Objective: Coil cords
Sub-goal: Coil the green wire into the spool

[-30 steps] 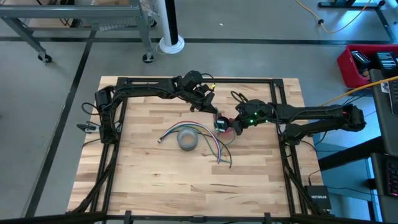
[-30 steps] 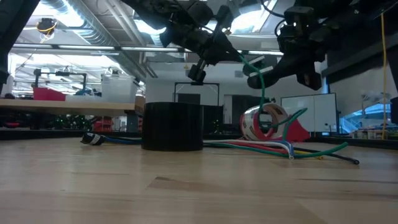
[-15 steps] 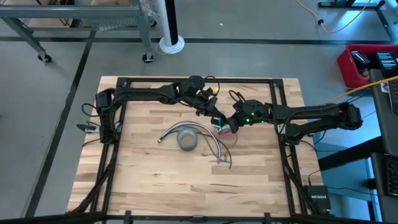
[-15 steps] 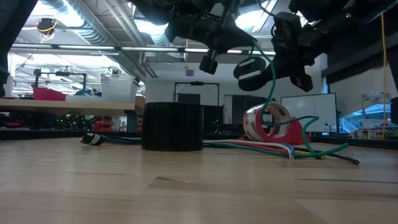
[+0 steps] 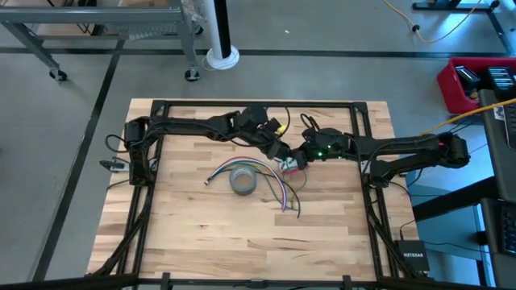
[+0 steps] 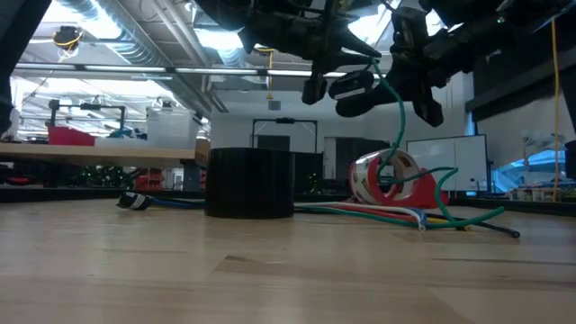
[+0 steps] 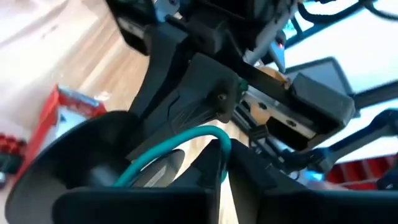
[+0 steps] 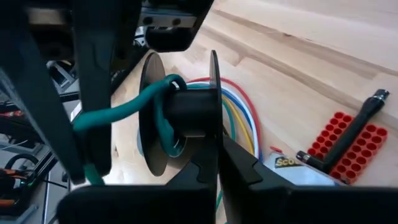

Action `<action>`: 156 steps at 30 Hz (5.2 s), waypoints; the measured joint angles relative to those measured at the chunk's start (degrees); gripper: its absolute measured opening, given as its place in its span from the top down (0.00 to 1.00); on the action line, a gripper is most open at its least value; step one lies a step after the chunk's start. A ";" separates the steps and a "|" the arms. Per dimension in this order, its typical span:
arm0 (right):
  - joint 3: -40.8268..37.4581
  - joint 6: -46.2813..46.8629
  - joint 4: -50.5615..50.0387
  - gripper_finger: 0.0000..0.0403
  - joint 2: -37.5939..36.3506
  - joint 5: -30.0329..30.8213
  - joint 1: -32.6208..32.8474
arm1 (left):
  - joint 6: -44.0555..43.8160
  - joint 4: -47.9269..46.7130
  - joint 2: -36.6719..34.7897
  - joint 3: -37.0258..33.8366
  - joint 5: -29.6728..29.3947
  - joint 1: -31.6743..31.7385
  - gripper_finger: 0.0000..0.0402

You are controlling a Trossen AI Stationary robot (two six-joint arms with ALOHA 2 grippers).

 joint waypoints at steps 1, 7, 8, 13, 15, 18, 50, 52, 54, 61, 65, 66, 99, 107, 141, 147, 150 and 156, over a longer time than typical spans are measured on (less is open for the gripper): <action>0.00 0.00 0.03 0.99 0.00 -0.01 0.00 | 1.74 -0.04 0.00 0.00 -0.08 -0.20 0.94; 0.00 0.04 1.33 0.99 0.00 0.91 0.00 | 8.04 0.96 0.00 0.00 -0.08 -1.99 0.86; 0.00 0.04 1.50 0.99 0.00 1.22 0.00 | 8.05 1.41 0.00 0.00 -0.08 -2.32 0.85; 0.00 0.04 1.58 0.99 -0.04 2.45 0.00 | 7.86 1.22 0.00 0.00 -0.58 -3.39 0.77; 0.00 0.04 1.72 0.99 -0.07 2.51 0.00 | 7.55 1.13 0.00 0.00 -1.89 -3.64 0.76; 0.00 0.04 1.78 0.99 -0.07 2.68 0.00 | 7.37 0.86 0.00 0.00 -4.93 -4.23 0.76; 0.02 1.49 5.21 0.99 -0.09 2.60 0.00 | 8.74 -8.66 -2.45 -0.02 -24.13 -10.43 1.00; 0.04 1.56 5.21 0.99 -0.09 2.08 0.00 | 8.66 -8.09 -3.00 -0.02 -24.16 -10.01 1.00; 0.04 1.56 5.28 0.99 -0.09 2.03 0.00 | 8.61 -6.97 -3.30 -0.02 -24.19 -9.72 1.00; 0.07 1.55 5.42 0.99 0.55 2.07 0.00 | 7.20 -5.55 -3.32 -0.02 -24.03 -9.83 1.00; 0.09 1.54 6.33 0.99 1.88 2.45 0.00 | 7.33 -4.78 -3.32 -0.02 -23.51 -10.86 1.00; 0.09 1.53 7.22 0.99 2.17 2.45 0.00 | 7.64 -4.80 -3.32 -0.02 -23.47 -10.99 1.00; 0.04 1.36 8.34 0.99 2.14 0.52 0.00 | 6.55 -14.88 -3.58 -0.02 -22.22 -12.37 0.82; 0.02 1.14 8.27 0.99 1.86 -1.14 0.00 | 5.92 -24.64 -3.61 -0.02 -25.20 -13.53 0.88; 0.02 1.05 6.92 0.99 1.42 -1.45 0.00 | -15.51 -58.18 -3.67 0.00 -62.70 -24.72 0.88; 0.02 1.03 6.87 0.99 1.42 -1.45 0.00 | -18.12 -59.32 -3.67 0.00 -74.30 -26.83 0.88; 0.02 1.04 6.89 0.99 1.42 -1.44 0.00 | -18.14 -59.45 -3.67 0.00 -74.35 -27.43 0.88; 0.01 1.04 7.37 0.99 1.42 -1.45 0.00 | -17.67 -59.49 -3.67 0.00 -74.57 -27.60 0.88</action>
